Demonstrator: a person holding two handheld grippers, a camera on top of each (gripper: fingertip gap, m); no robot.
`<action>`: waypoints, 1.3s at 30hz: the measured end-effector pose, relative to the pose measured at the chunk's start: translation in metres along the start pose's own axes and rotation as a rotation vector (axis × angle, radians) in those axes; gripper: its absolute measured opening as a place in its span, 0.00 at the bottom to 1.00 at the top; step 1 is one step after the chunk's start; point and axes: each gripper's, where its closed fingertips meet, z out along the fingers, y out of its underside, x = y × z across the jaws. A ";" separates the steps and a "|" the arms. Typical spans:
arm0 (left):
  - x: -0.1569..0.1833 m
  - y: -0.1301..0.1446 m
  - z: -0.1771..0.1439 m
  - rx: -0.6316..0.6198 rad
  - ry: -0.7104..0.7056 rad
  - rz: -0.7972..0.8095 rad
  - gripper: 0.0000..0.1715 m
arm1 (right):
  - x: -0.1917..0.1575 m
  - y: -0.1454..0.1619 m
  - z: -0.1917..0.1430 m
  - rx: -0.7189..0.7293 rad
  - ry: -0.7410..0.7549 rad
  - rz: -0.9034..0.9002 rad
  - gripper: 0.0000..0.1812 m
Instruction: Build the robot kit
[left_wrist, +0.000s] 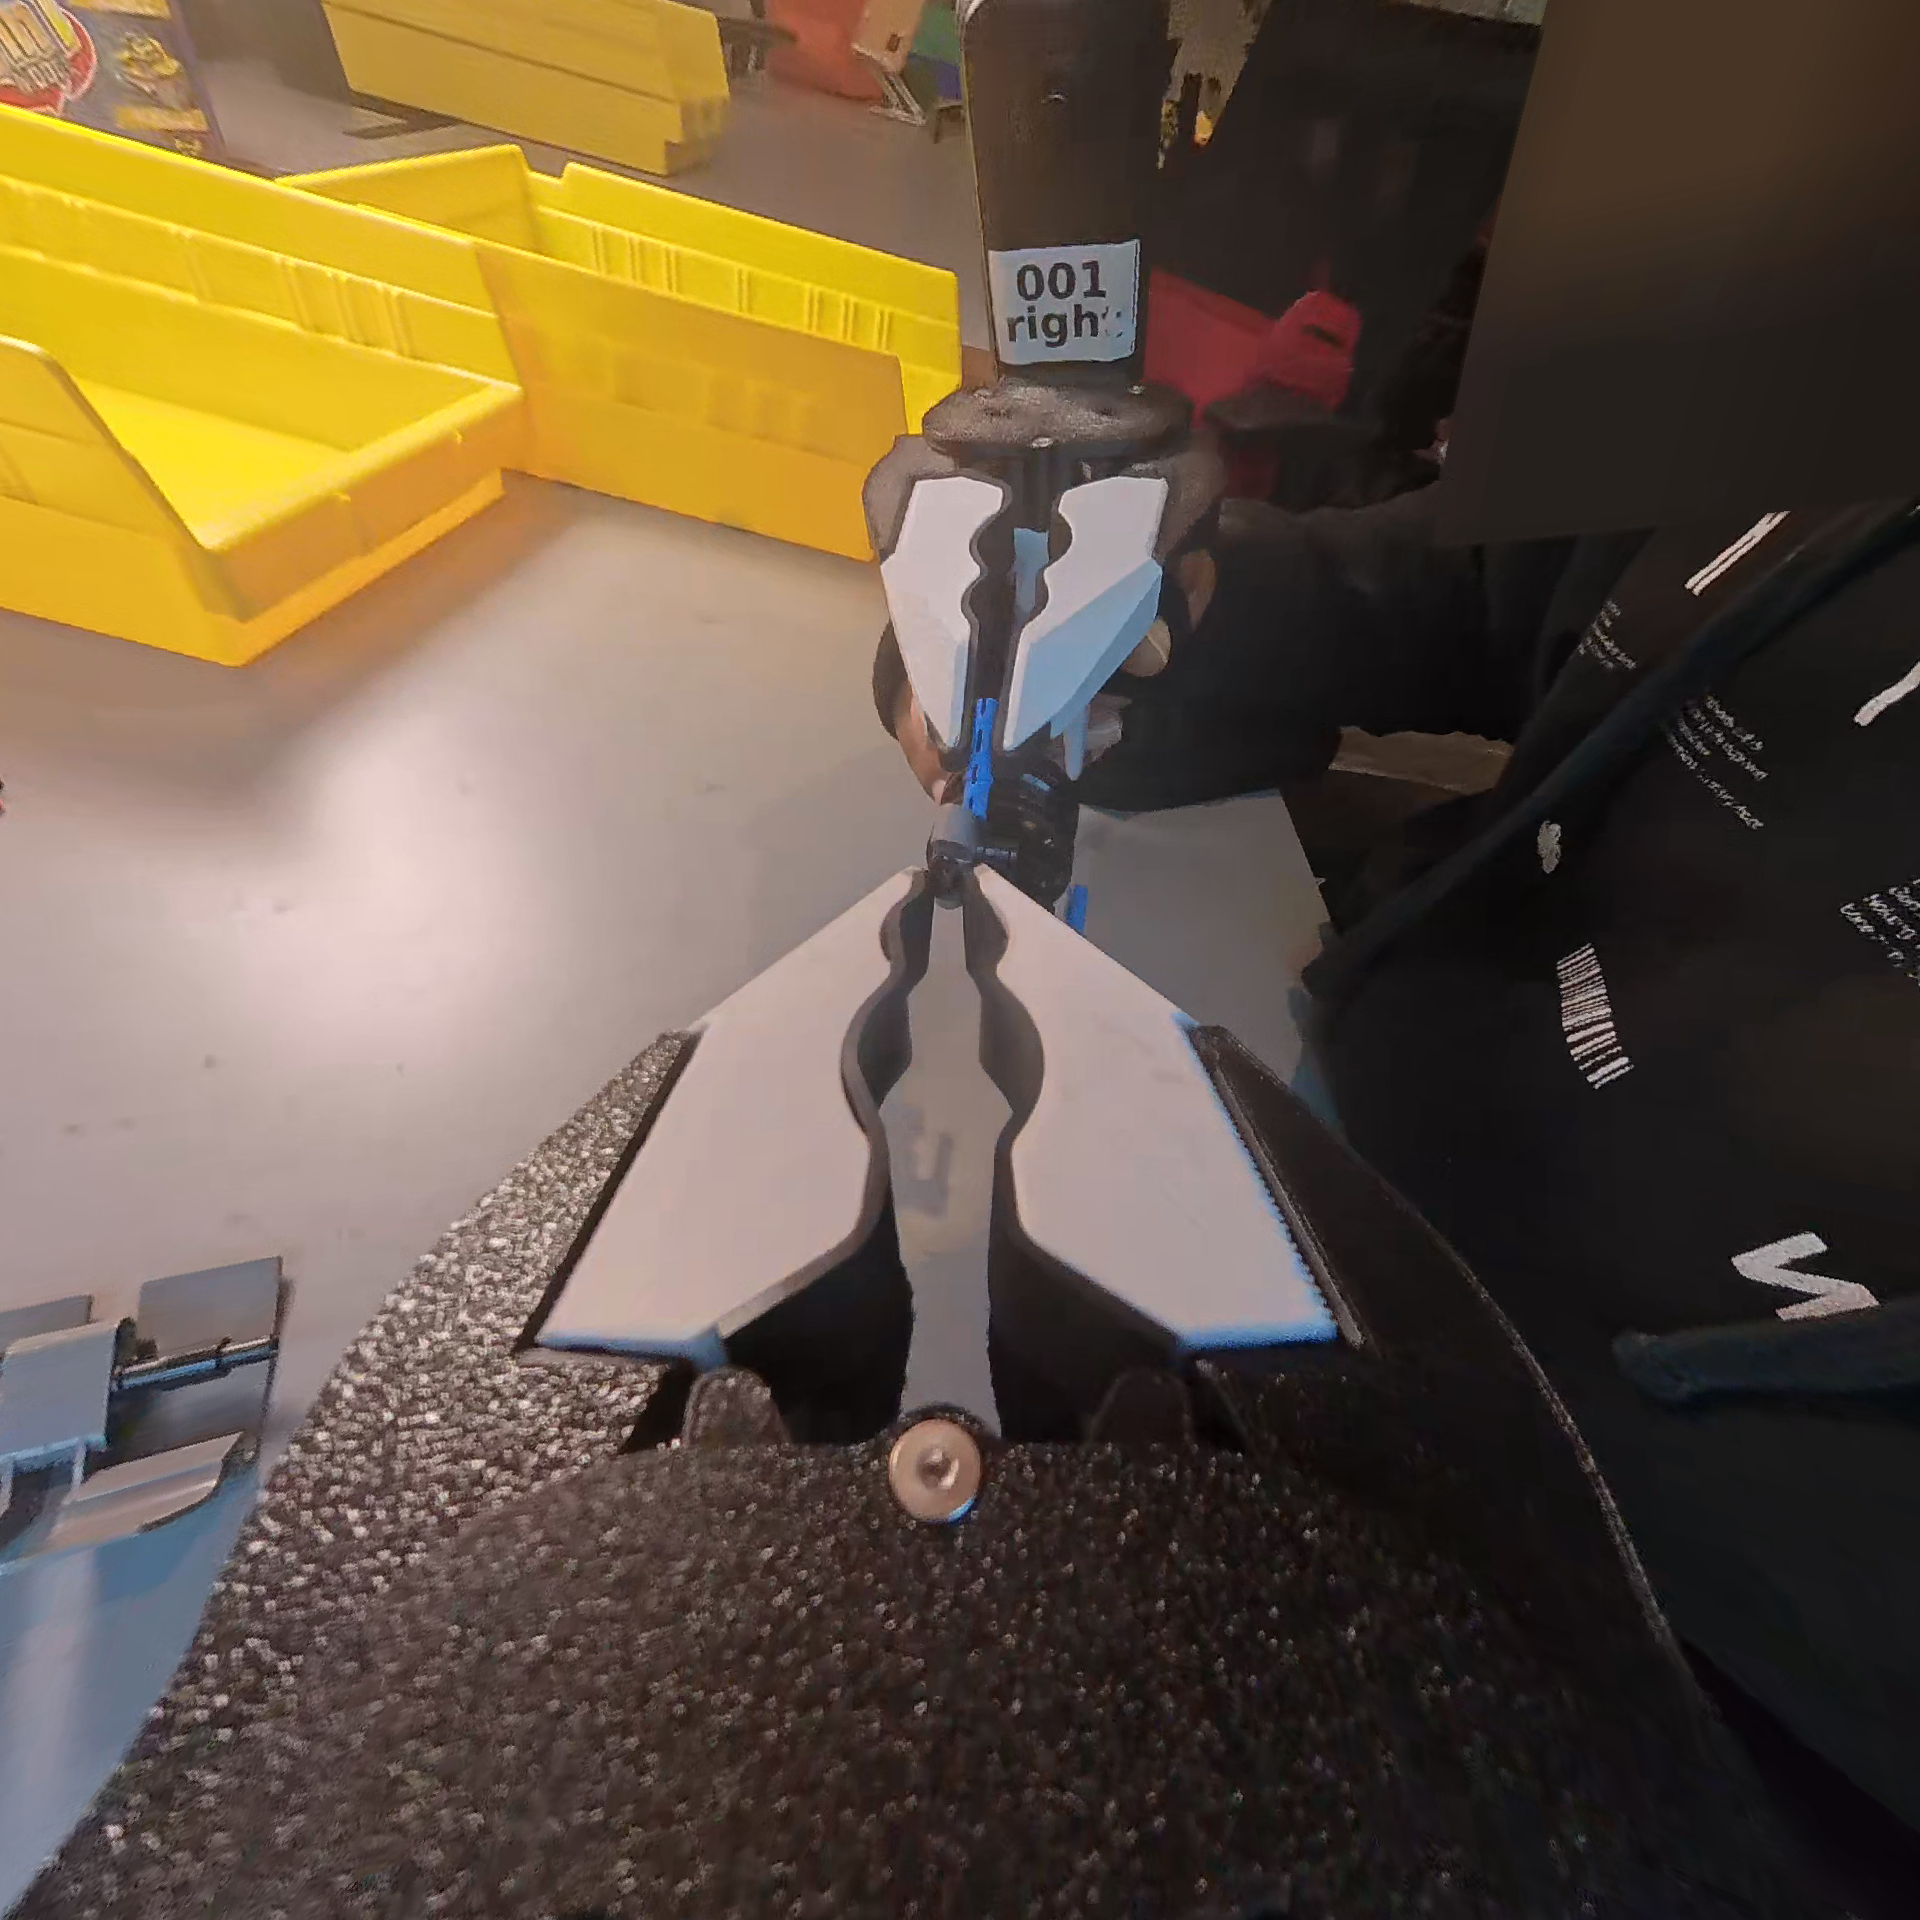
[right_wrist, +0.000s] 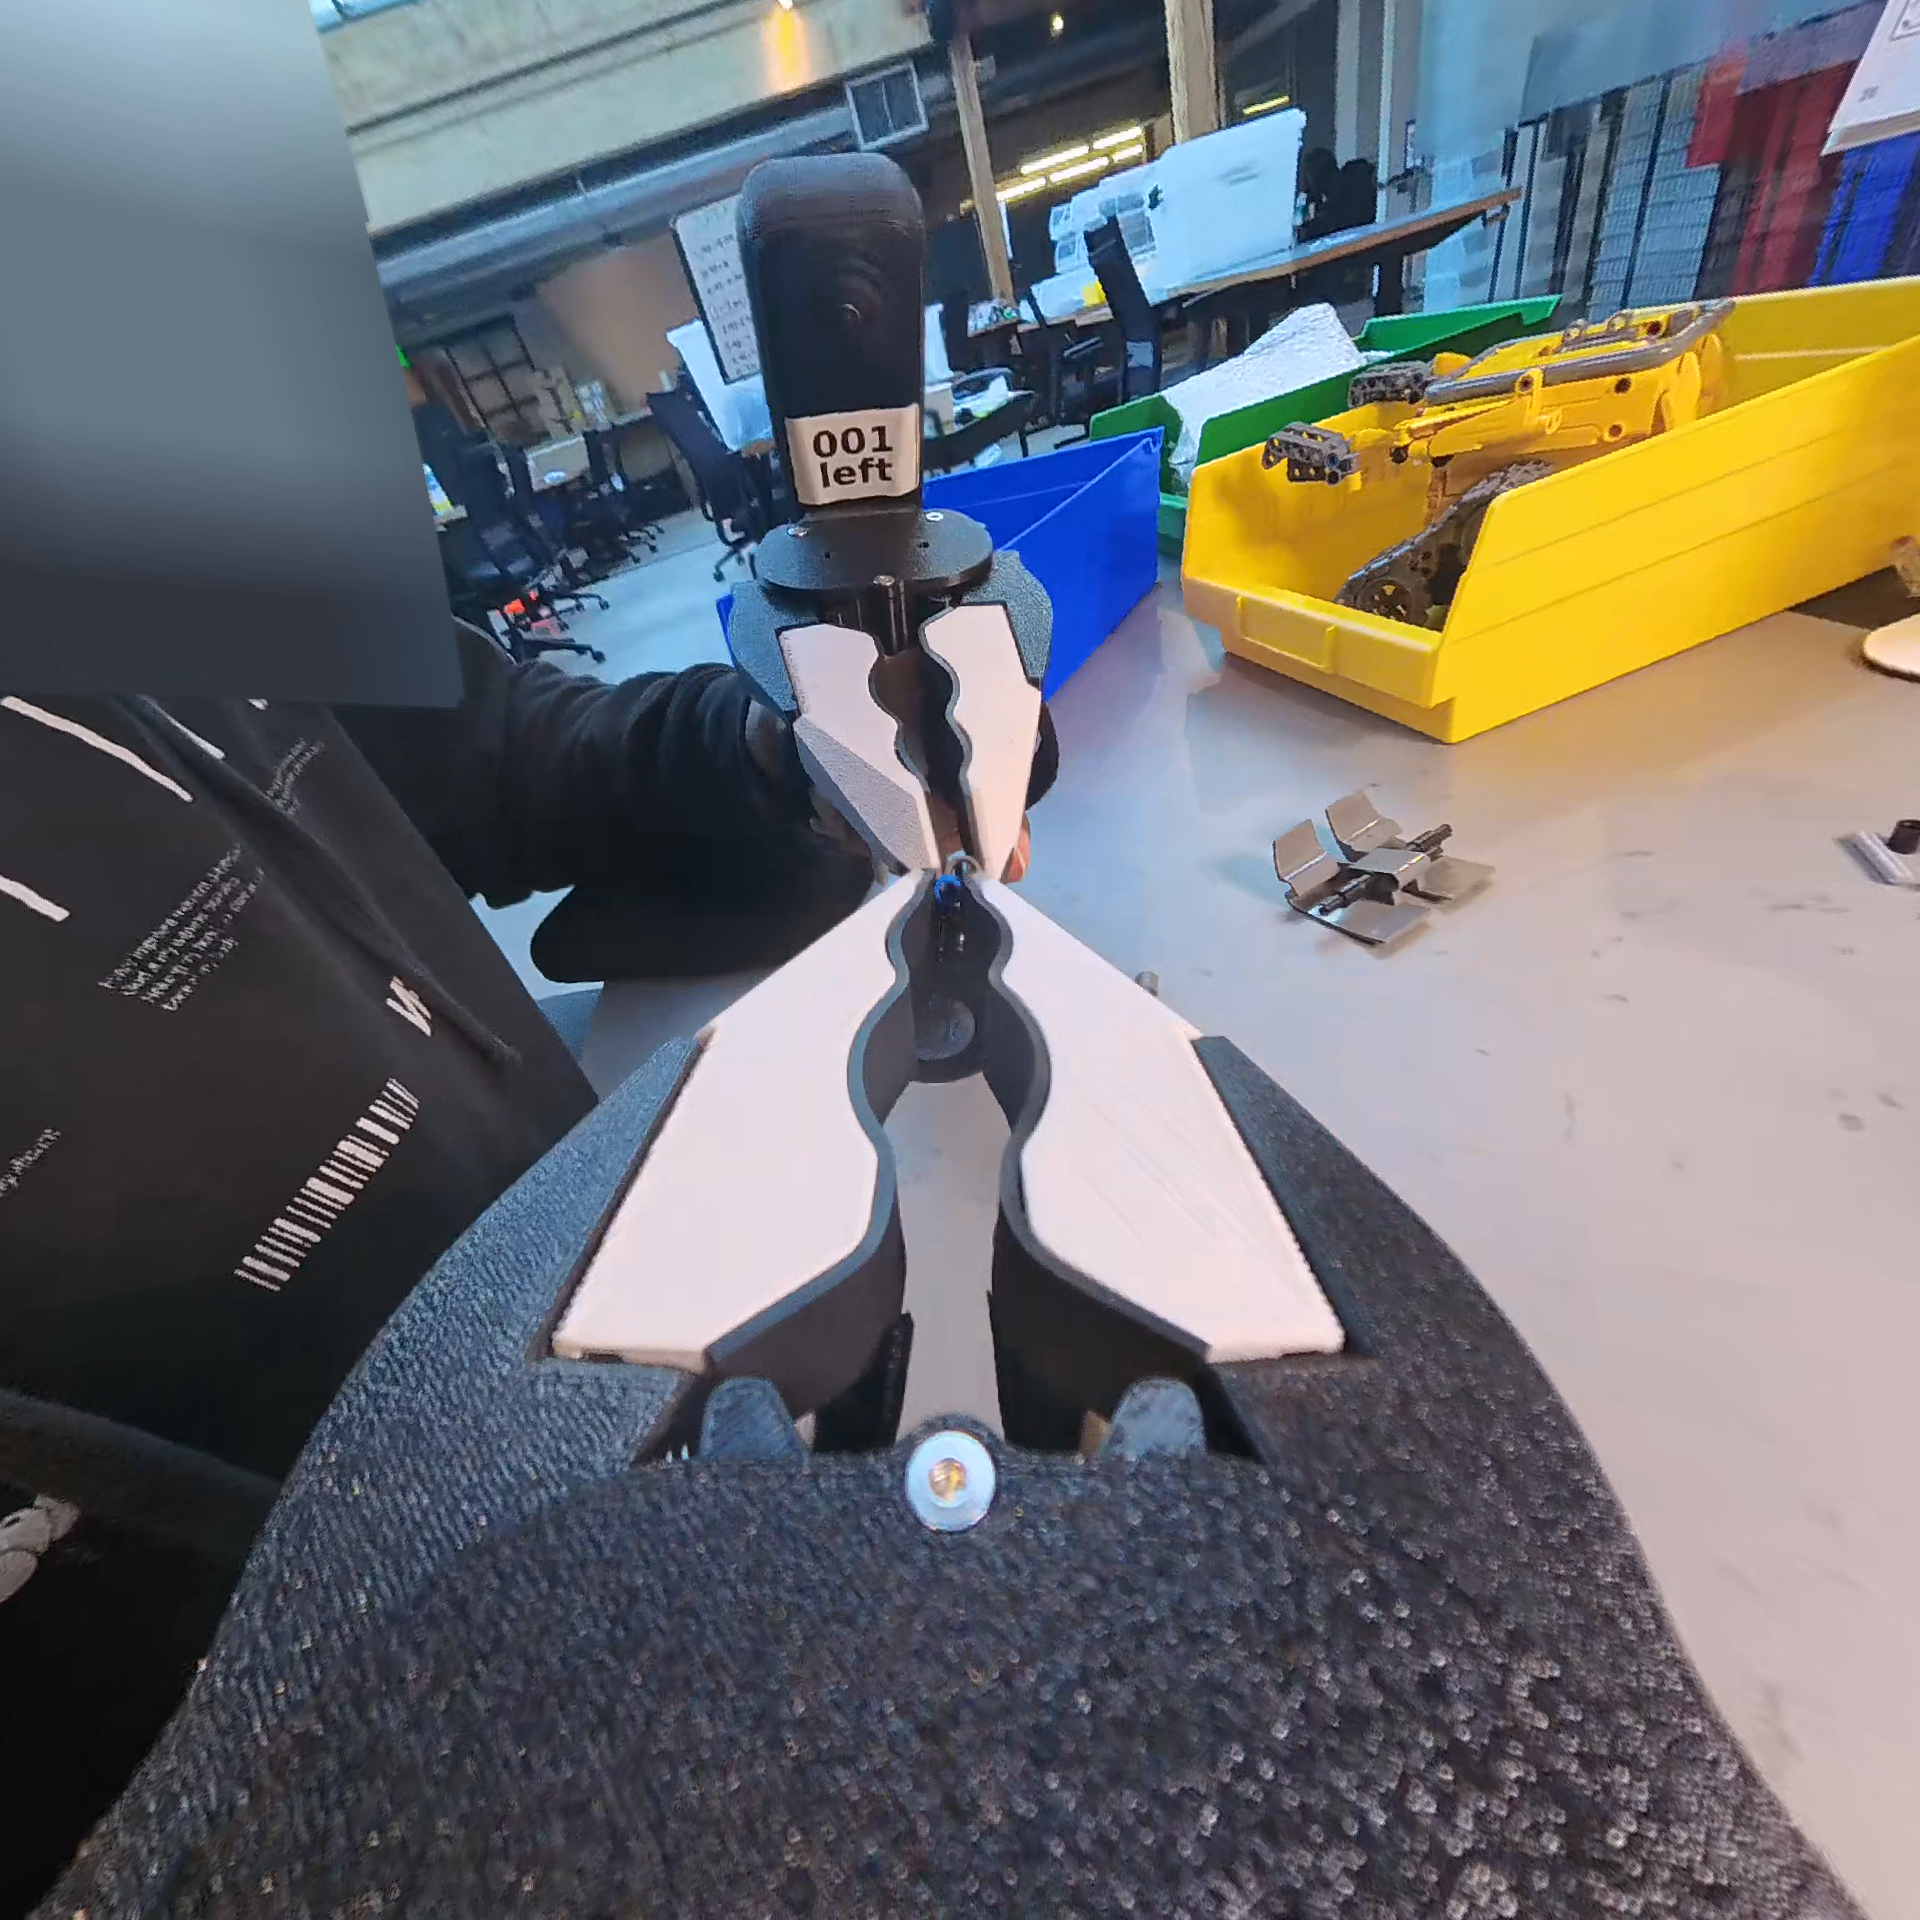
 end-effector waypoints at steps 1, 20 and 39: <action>0.000 0.000 0.000 -0.002 -0.010 0.009 0.03 | 0.001 -0.001 0.000 0.007 0.007 0.003 0.03; -0.012 0.020 0.005 -0.183 -0.224 0.160 0.02 | 0.011 0.022 0.007 -0.265 0.107 -0.131 0.02; -0.007 0.041 0.006 -0.221 -0.084 -0.061 0.02 | 0.011 0.043 0.020 -0.398 0.035 -0.078 0.02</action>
